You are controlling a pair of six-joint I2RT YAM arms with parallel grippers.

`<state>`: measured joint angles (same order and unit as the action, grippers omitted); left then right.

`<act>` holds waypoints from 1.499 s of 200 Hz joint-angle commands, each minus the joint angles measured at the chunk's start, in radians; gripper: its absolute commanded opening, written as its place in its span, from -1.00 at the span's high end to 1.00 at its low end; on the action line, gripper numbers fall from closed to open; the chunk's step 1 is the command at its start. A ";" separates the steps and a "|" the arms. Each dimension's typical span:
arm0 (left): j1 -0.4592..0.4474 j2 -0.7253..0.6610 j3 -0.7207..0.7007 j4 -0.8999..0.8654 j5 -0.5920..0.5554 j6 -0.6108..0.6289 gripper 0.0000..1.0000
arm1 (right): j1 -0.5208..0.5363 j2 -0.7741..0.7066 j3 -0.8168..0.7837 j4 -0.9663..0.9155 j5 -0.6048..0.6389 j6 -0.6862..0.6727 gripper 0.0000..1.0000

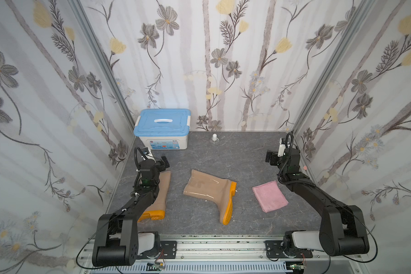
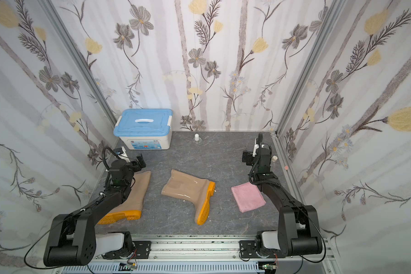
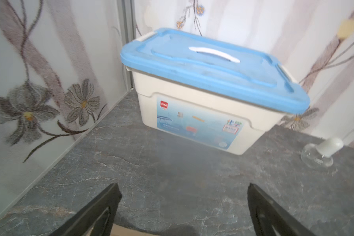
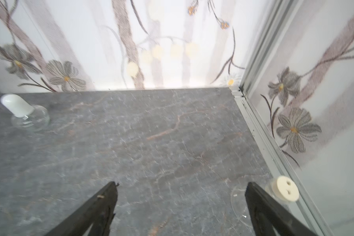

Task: Wipe the rubber boots with a cloth
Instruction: Pick up the rubber boot from the center of the board.

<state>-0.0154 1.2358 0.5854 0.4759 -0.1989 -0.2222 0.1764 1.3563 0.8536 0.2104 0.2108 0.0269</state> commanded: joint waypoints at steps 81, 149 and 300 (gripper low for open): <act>-0.036 -0.188 0.400 -1.013 -0.066 -0.598 -1.00 | 0.765 0.278 0.394 -0.671 0.098 0.034 -0.99; -0.038 -0.382 0.371 -1.109 -0.007 -0.564 -1.00 | 0.913 0.342 0.500 -1.022 0.275 0.288 -0.94; -0.038 -0.406 0.231 -0.982 0.082 -0.523 -1.00 | 1.101 0.268 0.419 -1.190 0.154 0.791 -0.96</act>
<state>-0.0551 0.8349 0.8303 -0.5446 -0.1196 -0.7628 1.1870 1.6260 1.2438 -0.8825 0.2573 0.8333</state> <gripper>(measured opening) 0.997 0.973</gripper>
